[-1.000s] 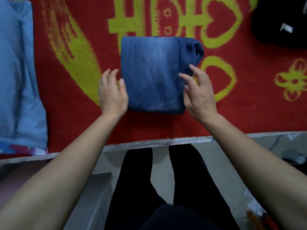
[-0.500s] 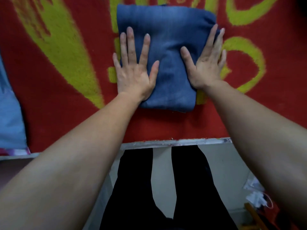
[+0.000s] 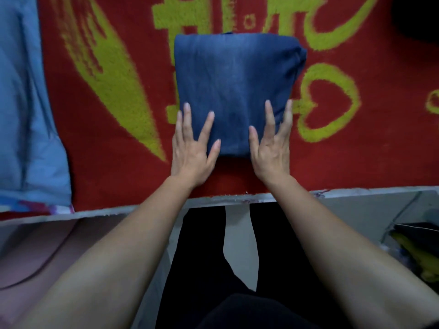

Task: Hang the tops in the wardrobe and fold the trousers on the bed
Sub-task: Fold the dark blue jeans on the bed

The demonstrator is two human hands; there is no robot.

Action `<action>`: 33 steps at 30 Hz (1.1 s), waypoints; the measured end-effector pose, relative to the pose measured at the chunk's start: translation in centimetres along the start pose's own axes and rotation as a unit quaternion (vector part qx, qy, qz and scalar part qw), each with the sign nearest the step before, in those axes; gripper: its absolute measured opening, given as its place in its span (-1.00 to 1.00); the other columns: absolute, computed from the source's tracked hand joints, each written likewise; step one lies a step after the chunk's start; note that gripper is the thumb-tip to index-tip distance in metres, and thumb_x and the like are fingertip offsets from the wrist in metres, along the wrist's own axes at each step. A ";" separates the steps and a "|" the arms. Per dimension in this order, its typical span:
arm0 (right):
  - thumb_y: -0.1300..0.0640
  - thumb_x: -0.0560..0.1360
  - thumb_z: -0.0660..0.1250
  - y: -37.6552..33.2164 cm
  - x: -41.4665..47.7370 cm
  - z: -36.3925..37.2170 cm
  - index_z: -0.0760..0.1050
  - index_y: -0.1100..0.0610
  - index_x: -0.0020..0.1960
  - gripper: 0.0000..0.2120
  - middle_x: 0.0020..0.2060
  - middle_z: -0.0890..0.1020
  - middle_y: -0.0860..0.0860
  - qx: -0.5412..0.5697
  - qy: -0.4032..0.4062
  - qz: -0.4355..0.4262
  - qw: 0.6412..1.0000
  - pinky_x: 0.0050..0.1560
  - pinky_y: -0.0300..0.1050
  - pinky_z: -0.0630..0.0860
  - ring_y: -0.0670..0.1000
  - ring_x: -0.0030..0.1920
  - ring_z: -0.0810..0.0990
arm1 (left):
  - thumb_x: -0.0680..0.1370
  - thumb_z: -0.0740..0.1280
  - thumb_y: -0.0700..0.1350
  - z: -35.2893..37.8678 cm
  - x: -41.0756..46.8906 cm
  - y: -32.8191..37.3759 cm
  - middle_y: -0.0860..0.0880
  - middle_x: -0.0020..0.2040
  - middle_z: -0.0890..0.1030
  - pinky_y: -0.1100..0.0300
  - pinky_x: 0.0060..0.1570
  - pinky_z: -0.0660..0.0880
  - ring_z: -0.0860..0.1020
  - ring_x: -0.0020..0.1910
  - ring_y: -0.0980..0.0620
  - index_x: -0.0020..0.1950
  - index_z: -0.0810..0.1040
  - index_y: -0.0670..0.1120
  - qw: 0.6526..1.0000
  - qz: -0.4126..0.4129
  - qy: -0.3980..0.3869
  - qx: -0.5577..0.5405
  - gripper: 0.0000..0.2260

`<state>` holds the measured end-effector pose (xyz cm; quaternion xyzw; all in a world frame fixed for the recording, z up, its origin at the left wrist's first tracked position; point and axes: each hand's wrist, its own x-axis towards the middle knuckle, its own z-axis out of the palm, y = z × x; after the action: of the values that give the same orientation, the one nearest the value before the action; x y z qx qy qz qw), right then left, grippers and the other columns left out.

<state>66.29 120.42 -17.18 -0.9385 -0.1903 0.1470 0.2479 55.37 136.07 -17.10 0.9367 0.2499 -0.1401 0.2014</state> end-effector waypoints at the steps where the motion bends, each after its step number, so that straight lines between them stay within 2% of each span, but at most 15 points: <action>1: -0.01 0.65 0.23 0.2 -0.5 0.1 0.14 0.20 0.58 -0.40 0.54 0.06 0.37 0.017 -0.004 0.002 1.000 0.54 0.08 0.18 0.29 0.56 0.12 | 0.63 0.15 0.16 0.3 -1.1 -0.4 -0.26 0.60 -0.09 -0.13 0.46 0.15 -0.05 0.57 -0.27 0.60 0.11 0.06 1.000 0.012 -0.009 -0.005 -0.43; 4: -0.08 0.62 0.26 0.4 -0.8 0.4 -0.02 0.21 0.61 -0.26 0.56 0.04 0.31 0.079 -0.028 0.075 0.994 0.52 0.12 0.21 0.25 0.57 0.10 | 0.61 0.18 0.16 1.1 -2.5 -0.9 -0.28 0.59 -0.09 -0.18 0.49 0.13 -0.05 0.57 -0.30 0.61 0.10 0.04 1.000 0.006 -0.013 -0.016 -0.40; 7: -0.11 0.61 0.27 0.6 -0.5 0.2 0.02 0.25 0.60 -0.24 0.54 0.09 0.34 0.057 -0.018 0.057 0.997 0.51 0.18 0.19 0.26 0.56 0.12 | 0.46 0.26 0.18 1.6 -2.0 -0.5 -0.30 0.58 -0.10 -0.29 0.48 0.02 -0.08 0.56 -0.32 0.62 0.00 0.05 0.998 -0.002 -0.022 0.059 -0.20; 9: -0.08 0.60 0.29 0.8 -0.2 -0.1 0.18 0.27 0.56 -0.32 0.51 0.15 0.40 -0.017 0.029 -0.021 0.999 0.50 0.22 0.19 0.32 0.54 0.18 | 0.31 0.37 0.10 1.8 -1.7 -0.6 -0.30 0.58 -0.08 -0.37 0.45 -0.06 -0.08 0.56 -0.32 0.62 -0.04 0.02 0.990 0.022 -0.015 0.141 -0.03; 11: -0.06 0.56 0.32 1.1 -0.2 -0.1 0.27 0.26 0.52 -0.36 0.49 0.21 0.40 -0.082 0.044 -0.133 0.987 0.47 0.29 0.21 0.32 0.51 0.22 | 0.27 0.42 -0.01 2.0 -1.6 -1.1 -0.25 0.59 -0.07 -0.39 0.44 -0.07 -0.06 0.57 -0.28 0.62 -0.04 -0.04 0.980 0.058 0.009 0.191 0.02; 14: -0.01 0.45 0.33 1.5 -1.1 0.2 0.25 0.30 0.53 -0.26 0.51 0.23 0.34 -0.148 -0.016 -0.267 0.952 0.52 0.27 0.13 0.27 0.54 0.19 | 0.33 0.42 -0.08 2.2 -1.4 -1.6 -0.22 0.60 -0.02 -0.37 0.45 -0.03 -0.02 0.57 -0.28 0.62 -0.04 -0.09 0.974 0.080 0.035 0.210 -0.04; 16: 0.14 0.42 0.30 1.7 -1.7 0.7 0.22 0.34 0.54 -0.26 0.51 0.23 0.34 -0.206 -0.047 -0.305 0.929 0.54 0.26 0.12 0.29 0.55 0.18 | 0.36 0.42 -0.08 2.2 -1.2 -1.4 -0.21 0.61 -0.02 -0.36 0.45 0.02 -0.01 0.56 -0.32 0.62 -0.06 -0.09 0.976 0.078 0.021 0.200 -0.05; 19: 0.30 0.51 0.16 1.8 -0.7 1.7 0.22 0.35 0.53 -0.42 0.49 0.24 0.38 -0.270 -0.043 -0.305 0.912 0.51 0.28 0.18 0.36 0.52 0.22 | 0.34 0.44 -0.05 2.2 -0.9 -1.1 -0.21 0.61 -0.05 -0.36 0.45 0.03 -0.05 0.55 -0.34 0.62 -0.09 -0.08 0.980 0.065 0.002 0.188 -0.01; 22: 0.30 0.63 0.01 1.5 0.8 2.4 0.31 0.31 0.51 -0.55 0.45 0.33 0.37 -0.303 -0.010 -0.310 0.901 0.45 0.26 0.32 0.34 0.48 0.31 | 0.30 0.45 -0.03 2.3 -0.7 -0.9 -0.21 0.61 -0.03 -0.38 0.45 -0.01 -0.03 0.55 -0.35 0.62 -0.07 -0.06 0.978 0.051 0.011 0.200 0.02; 25: 0.30 0.62 0.13 0.8 1.2 2.2 0.37 0.27 0.48 -0.57 0.43 0.39 0.33 -0.301 0.003 -0.308 0.902 0.40 0.21 0.40 0.30 0.45 0.38 | 0.33 0.39 -0.09 1.7 -0.9 -0.2 -0.25 0.59 0.03 -0.41 0.43 0.01 0.03 0.56 -0.30 0.62 0.00 -0.07 0.972 0.041 0.044 0.225 -0.08; 27: 0.29 0.55 0.22 0.3 1.5 1.1 0.37 0.29 0.48 -0.51 0.43 0.39 0.32 -0.258 -0.020 -0.296 0.919 0.41 0.19 0.39 0.30 0.45 0.38 | 0.40 0.35 -0.13 1.1 -1.2 0.8 -0.26 0.58 0.09 -0.40 0.41 0.04 0.08 0.57 -0.25 0.60 0.08 -0.15 0.966 0.043 0.072 0.245 -0.19; 30: 0.29 0.42 0.31 -0.5 2.2 -1.7 0.34 0.33 0.48 -0.37 0.43 0.41 0.29 -0.176 -0.071 -0.261 0.946 0.45 0.14 0.36 0.27 0.45 0.40 | 0.47 0.36 -0.07 -0.2 -0.6 1.8 -0.24 0.57 0.16 -0.35 0.42 0.05 0.14 0.56 -0.19 0.57 0.16 -0.19 0.958 0.060 0.117 0.256 -0.28; 33: 0.28 0.34 0.39 -1.3 3.1 -4.0 0.37 0.36 0.45 -0.31 0.39 0.48 0.25 -0.142 -0.063 -0.244 0.957 0.42 0.05 0.41 0.21 0.39 0.48 | 0.56 0.33 -0.04 -2.2 2.4 2.0 -0.25 0.55 0.21 -0.37 0.40 0.11 0.19 0.54 -0.19 0.58 0.18 -0.13 0.952 0.087 0.156 0.248 -0.36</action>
<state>70.15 121.15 -13.73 -0.8778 -0.4478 0.1122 0.1283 58.78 136.44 -15.44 0.9854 0.1526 -0.0316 -0.0678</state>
